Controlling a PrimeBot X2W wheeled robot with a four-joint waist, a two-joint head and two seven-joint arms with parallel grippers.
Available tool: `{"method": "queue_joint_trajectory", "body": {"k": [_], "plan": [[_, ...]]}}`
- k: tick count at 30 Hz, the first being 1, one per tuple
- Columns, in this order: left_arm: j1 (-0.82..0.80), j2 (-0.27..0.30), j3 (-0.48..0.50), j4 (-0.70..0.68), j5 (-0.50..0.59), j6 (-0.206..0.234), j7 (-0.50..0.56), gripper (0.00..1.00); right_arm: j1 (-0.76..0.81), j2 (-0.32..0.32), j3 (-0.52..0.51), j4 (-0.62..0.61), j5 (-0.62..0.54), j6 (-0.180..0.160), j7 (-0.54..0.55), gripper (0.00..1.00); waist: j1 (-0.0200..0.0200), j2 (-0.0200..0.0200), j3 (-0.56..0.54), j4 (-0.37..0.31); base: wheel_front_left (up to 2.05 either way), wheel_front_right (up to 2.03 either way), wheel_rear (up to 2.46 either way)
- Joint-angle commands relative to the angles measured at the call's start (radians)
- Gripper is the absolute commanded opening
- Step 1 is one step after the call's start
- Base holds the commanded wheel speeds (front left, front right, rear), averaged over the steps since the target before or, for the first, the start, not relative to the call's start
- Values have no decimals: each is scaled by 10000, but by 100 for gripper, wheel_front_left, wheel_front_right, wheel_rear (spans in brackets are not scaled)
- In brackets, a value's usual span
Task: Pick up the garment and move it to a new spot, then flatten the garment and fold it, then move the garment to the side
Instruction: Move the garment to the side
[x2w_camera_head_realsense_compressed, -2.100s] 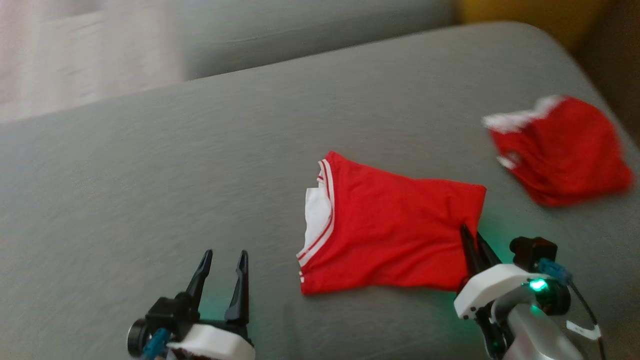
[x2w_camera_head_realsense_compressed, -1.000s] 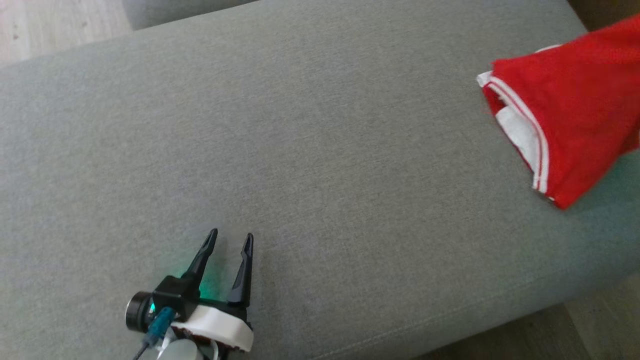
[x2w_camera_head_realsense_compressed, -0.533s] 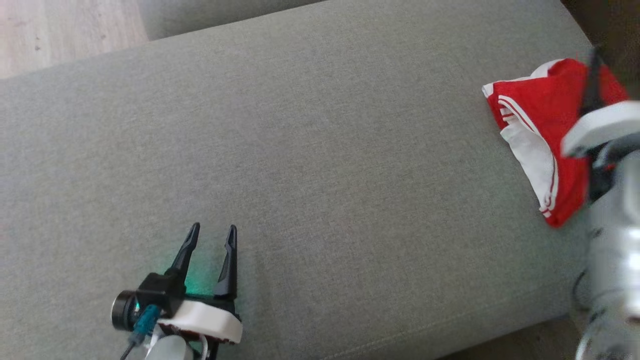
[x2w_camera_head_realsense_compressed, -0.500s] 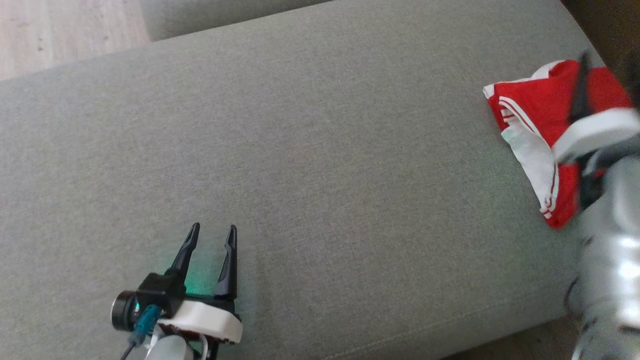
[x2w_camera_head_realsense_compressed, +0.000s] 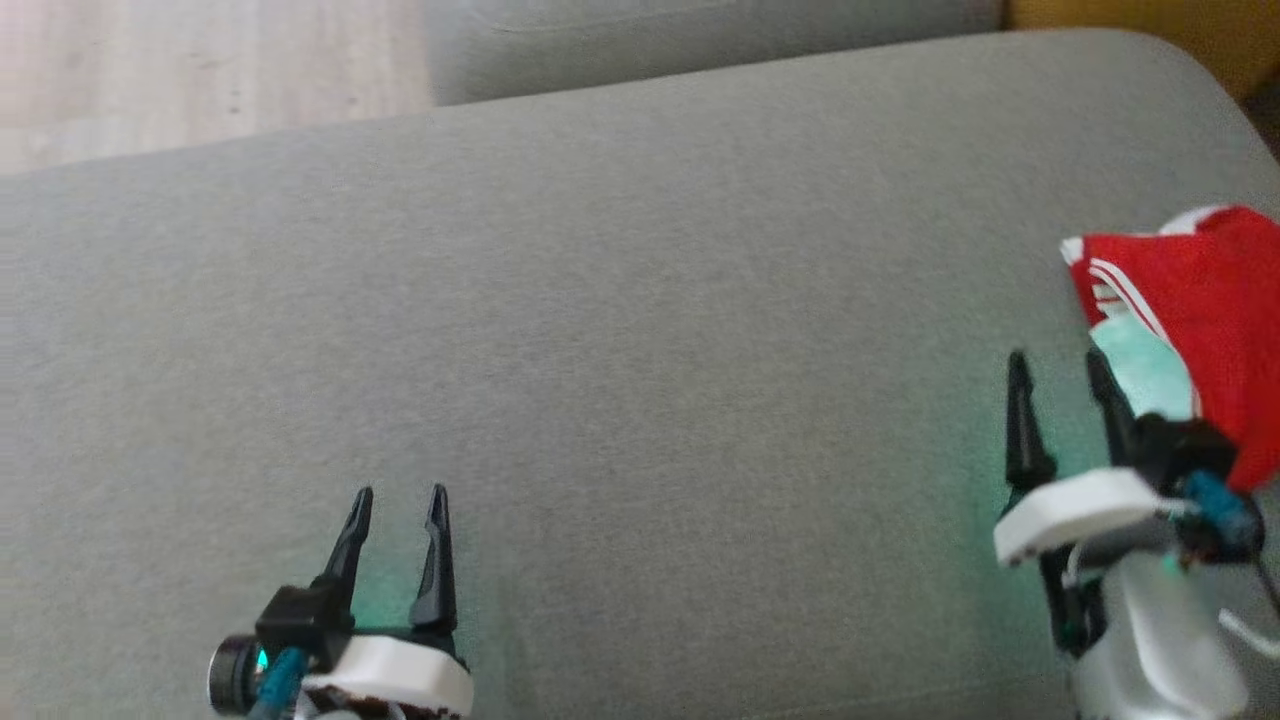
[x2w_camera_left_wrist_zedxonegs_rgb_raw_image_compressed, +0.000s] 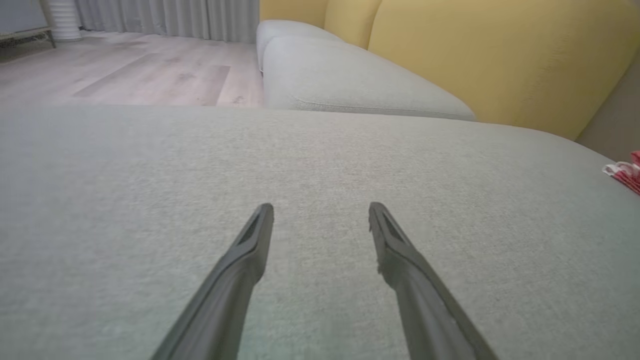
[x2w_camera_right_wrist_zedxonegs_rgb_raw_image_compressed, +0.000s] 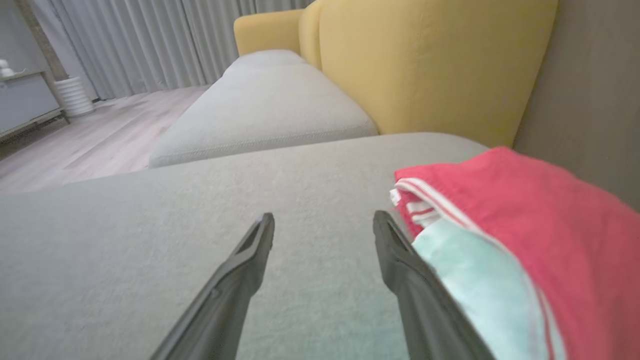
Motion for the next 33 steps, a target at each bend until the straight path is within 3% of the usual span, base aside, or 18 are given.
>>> {"method": "queue_joint_trajectory", "body": {"k": [1, 17, 33], "plan": [[-144, 18, 395, -320, -75, 91, -95, 100, -54, -23, 374, -419, 25, -7, -110, 100, 1, 0, -257, 342, 0, 0, 0], [510, 18, 1202, -593, 91, 326, -95, 100, 1019, -21, 1419, -737, 546, -7, -110, 100, 1, 0, -1056, 1443, 0, 0, 0], [887, 18, 1590, -646, -3, 384, -95, 100, 1381, -21, 1854, -697, 892, -7, -110, 100, 1, 0, -1425, 1441, 0, 0, 0]]}}
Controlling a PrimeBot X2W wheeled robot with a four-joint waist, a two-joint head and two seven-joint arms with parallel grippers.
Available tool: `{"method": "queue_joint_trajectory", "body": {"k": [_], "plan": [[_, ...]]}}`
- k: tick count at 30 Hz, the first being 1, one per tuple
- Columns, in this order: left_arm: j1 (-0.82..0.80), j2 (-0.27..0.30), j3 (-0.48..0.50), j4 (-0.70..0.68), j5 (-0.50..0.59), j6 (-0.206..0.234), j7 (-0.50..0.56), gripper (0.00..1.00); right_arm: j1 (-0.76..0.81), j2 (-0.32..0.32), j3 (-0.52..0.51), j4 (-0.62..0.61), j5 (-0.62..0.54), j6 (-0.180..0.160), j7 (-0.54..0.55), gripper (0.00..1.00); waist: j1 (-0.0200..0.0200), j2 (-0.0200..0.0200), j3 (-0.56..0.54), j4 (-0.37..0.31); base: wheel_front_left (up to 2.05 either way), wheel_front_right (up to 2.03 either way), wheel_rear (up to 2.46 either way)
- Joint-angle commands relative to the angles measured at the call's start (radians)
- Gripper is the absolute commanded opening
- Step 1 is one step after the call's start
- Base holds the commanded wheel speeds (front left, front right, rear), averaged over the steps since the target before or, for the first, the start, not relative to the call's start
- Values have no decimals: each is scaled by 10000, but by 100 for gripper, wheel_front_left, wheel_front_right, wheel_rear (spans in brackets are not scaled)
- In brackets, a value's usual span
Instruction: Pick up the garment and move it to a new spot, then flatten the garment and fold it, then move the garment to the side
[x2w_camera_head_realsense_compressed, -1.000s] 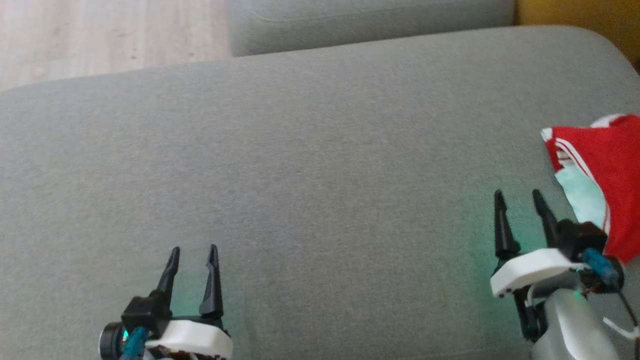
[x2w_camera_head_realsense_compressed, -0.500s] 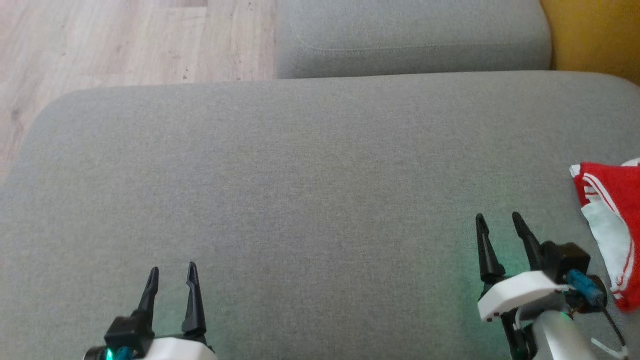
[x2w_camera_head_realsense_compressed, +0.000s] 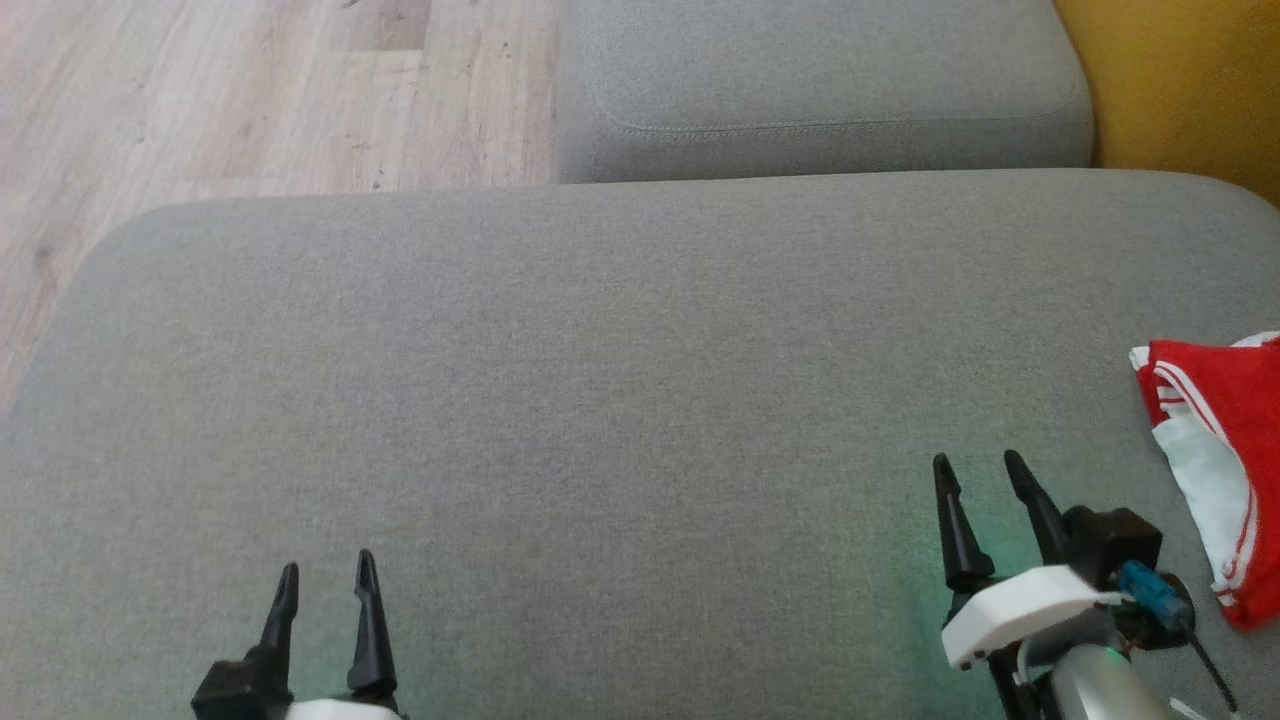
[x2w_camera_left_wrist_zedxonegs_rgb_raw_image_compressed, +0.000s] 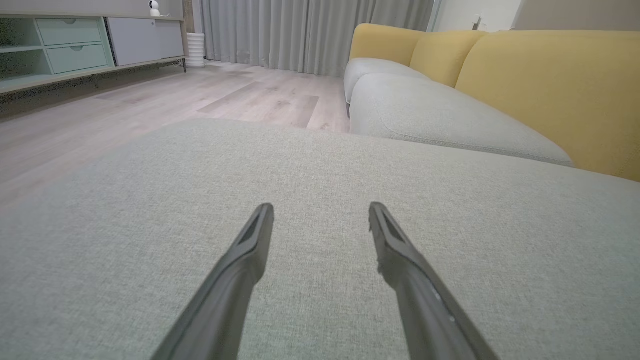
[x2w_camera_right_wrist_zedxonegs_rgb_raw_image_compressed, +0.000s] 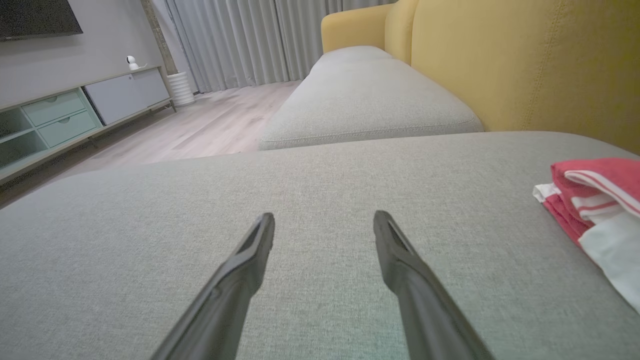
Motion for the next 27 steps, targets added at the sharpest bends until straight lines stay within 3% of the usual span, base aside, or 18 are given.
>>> {"method": "queue_joint_trajectory", "body": {"k": [1, 3, 4, 9, 27], "plan": [[-225, 18, 415, -324, -80, 43, -95, 100, -194, -36, 306, -272, 76, -7, -110, 100, 1, 0, -15, -39, 0, 0, 0], [-184, 18, 435, -265, -237, -19, -95, 100, -197, -36, 353, -260, 89, -7, -110, 100, 1, 0, -25, -78, 0, 0, 0], [145, 2, 26, 34, -243, -20, 1, 0, 126, 0, 104, 30, 46, 0, 0, 0, 1, 0, -26, -78, 0, 0, 0], [211, -13, -1, 621, -381, -14, 89, 0, 380, 17, 77, 582, 141, 0, 77, 0, 1, 0, -28, -92, 0, 0, 0], [-47, -9, 242, 335, -2340, -201, 600, 0, 362, 9, -153, 36, 2265, -1, 588, 0, 1, 0, 36, -143, 0, 0, 0]]}}
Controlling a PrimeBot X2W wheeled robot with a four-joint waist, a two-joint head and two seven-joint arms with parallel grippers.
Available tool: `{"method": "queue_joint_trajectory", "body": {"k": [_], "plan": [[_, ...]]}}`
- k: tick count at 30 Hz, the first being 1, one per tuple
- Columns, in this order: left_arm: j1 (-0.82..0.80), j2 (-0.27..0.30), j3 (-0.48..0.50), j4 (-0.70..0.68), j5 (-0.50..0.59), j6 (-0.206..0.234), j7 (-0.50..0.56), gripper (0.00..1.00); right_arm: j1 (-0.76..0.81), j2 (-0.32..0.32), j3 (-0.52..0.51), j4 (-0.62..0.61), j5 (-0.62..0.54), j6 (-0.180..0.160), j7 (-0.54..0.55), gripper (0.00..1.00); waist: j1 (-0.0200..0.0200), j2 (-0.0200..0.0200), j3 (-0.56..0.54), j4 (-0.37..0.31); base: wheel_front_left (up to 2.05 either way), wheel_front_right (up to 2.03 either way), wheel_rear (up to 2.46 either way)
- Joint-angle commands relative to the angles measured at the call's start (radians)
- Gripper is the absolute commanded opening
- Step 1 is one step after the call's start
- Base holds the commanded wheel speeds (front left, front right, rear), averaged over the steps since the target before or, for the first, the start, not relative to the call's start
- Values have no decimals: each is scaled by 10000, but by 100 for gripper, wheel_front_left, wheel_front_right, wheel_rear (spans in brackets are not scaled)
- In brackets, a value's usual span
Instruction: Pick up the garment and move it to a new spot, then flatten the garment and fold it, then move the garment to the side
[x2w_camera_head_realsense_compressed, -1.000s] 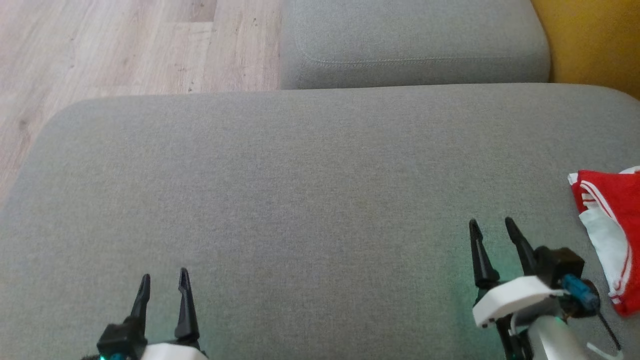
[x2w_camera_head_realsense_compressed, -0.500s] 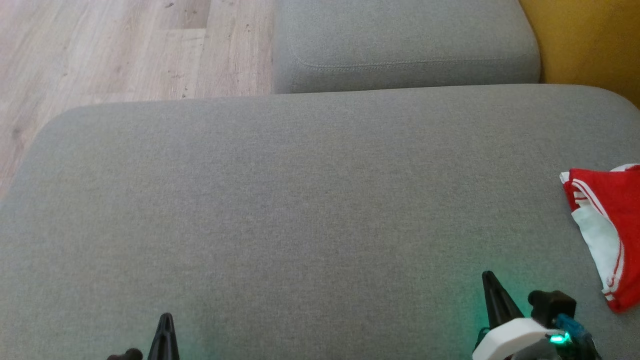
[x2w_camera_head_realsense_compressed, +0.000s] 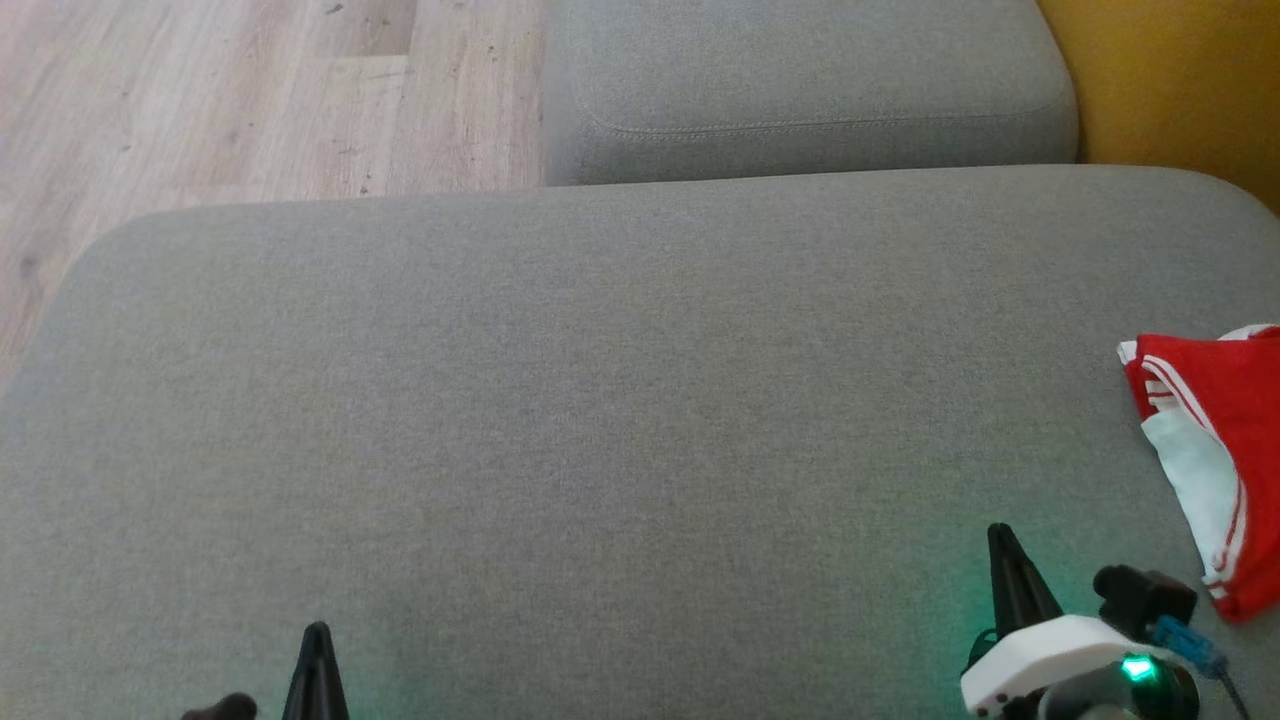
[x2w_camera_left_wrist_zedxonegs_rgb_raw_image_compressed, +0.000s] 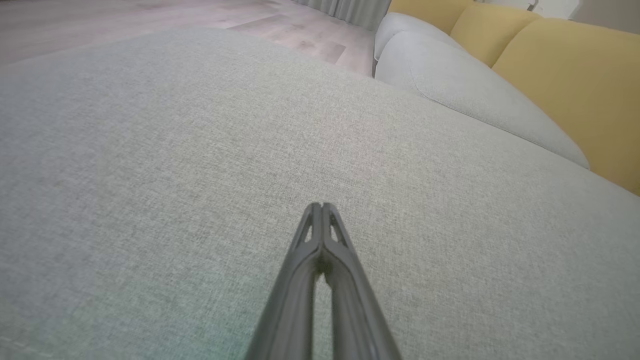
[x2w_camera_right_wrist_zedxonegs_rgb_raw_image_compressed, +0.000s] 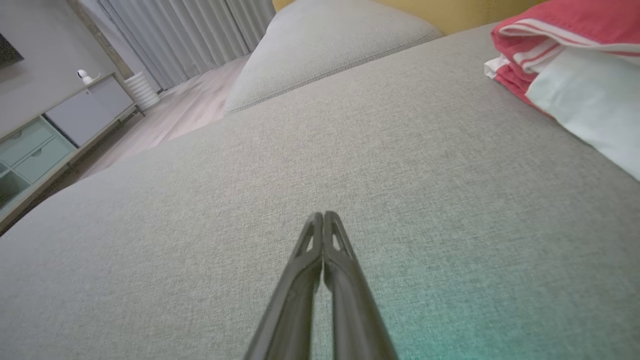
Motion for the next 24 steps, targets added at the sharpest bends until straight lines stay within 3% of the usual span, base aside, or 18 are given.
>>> {"method": "queue_joint_trajectory", "body": {"k": [1, 24], "plan": [[-535, 7, 219, -370, -282, -103, 48, 0, -452, -14, -36, -401, 329, -1, 46, 0, 0, 0, 6, -4, 0, 0, 0], [-874, 13, 541, -728, -2776, -343, 708, 0, -492, -24, -343, -1082, 3030, -3, 705, 0, 0, 0, 88, -69, 0, 0, 0]]}}
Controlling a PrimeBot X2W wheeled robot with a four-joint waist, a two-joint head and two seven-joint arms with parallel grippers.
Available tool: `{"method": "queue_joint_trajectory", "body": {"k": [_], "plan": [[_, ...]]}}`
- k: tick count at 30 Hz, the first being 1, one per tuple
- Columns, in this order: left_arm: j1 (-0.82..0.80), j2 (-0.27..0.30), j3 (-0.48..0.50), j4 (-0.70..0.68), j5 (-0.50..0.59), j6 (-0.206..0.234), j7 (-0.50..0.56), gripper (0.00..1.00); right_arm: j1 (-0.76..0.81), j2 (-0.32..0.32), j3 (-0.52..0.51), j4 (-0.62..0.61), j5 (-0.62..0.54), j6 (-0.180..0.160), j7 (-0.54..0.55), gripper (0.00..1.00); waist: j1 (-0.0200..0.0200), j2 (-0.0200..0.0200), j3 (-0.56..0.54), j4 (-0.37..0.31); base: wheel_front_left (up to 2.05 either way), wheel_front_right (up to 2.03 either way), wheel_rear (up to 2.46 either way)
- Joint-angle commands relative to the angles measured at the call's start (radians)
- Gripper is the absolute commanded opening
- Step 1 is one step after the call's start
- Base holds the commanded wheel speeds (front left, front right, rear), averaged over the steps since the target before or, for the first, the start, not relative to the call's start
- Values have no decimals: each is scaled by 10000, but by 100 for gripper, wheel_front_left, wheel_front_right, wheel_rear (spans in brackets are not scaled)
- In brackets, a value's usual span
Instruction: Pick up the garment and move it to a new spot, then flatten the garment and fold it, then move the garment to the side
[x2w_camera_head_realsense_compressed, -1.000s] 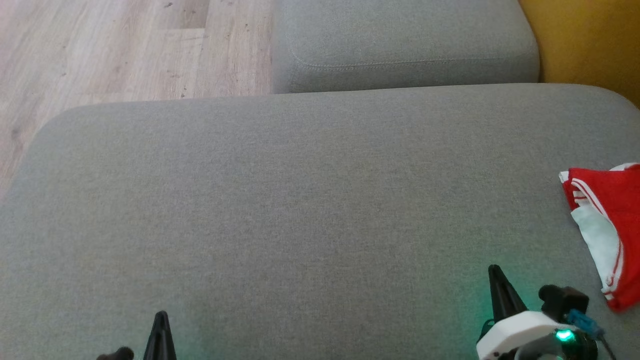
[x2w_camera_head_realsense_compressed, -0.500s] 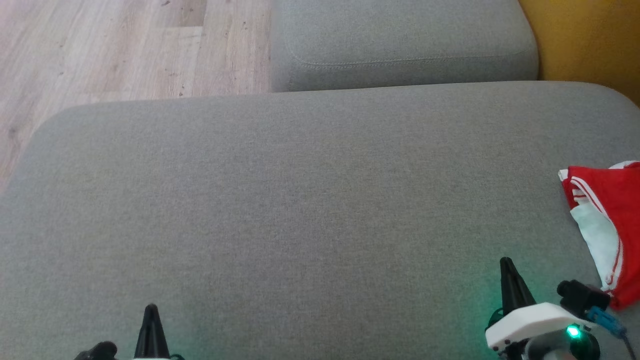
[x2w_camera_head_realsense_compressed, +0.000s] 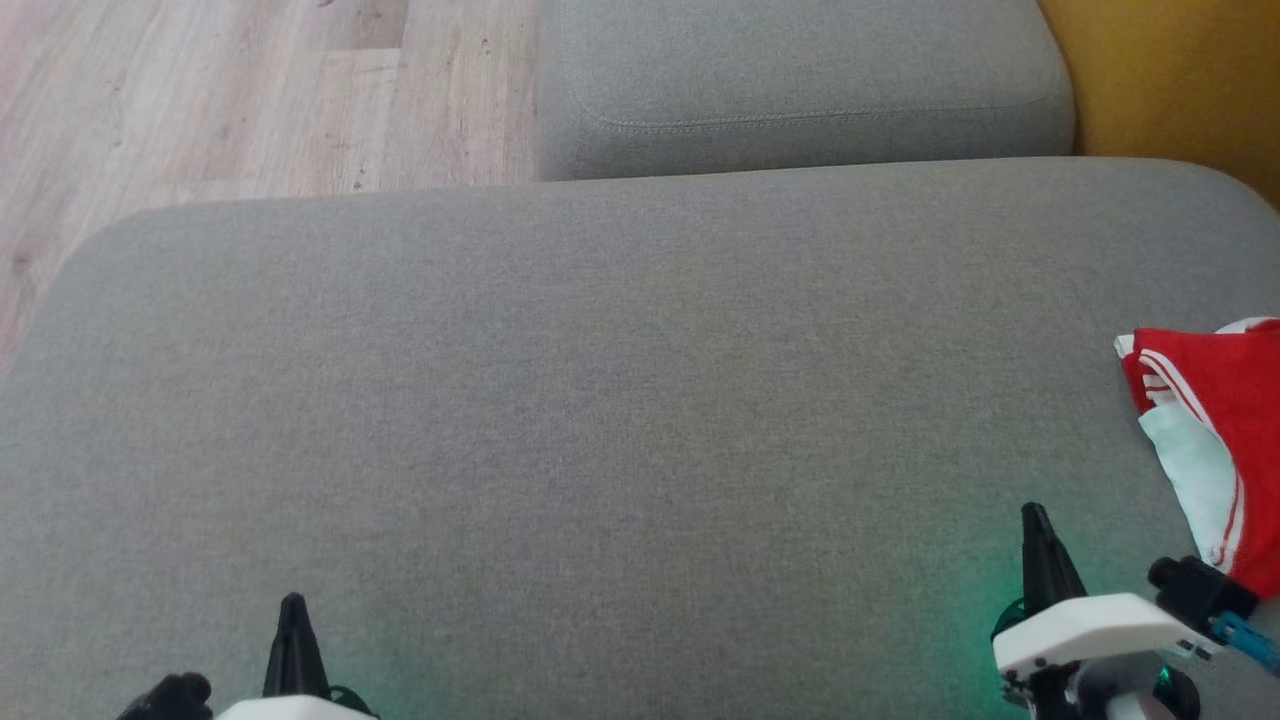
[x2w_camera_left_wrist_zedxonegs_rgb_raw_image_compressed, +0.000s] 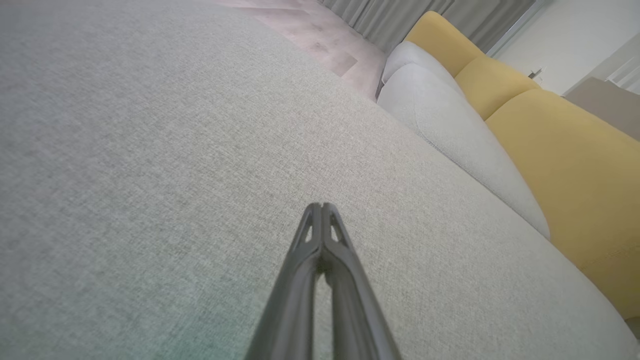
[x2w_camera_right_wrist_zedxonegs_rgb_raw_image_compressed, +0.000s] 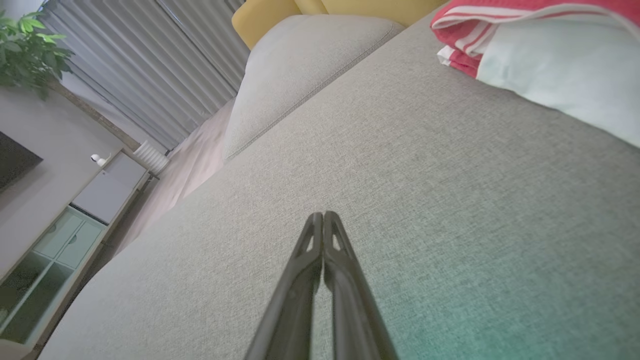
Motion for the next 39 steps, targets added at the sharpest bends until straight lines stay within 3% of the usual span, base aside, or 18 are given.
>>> {"method": "queue_joint_trajectory", "body": {"k": [1, 39], "plan": [[-484, 15, 266, -360, -301, -87, 60, 0, -477, -26, 7, -444, 350, -3, 53, 0, 0, 0, 6, -4, 0, 0, 0], [-1036, 24, 790, -929, -4304, -473, 1125, 0, -548, -42, -494, -1529, 4687, -5, 1118, 0, 0, 0, 138, -109, 0, 0, 0]]}}
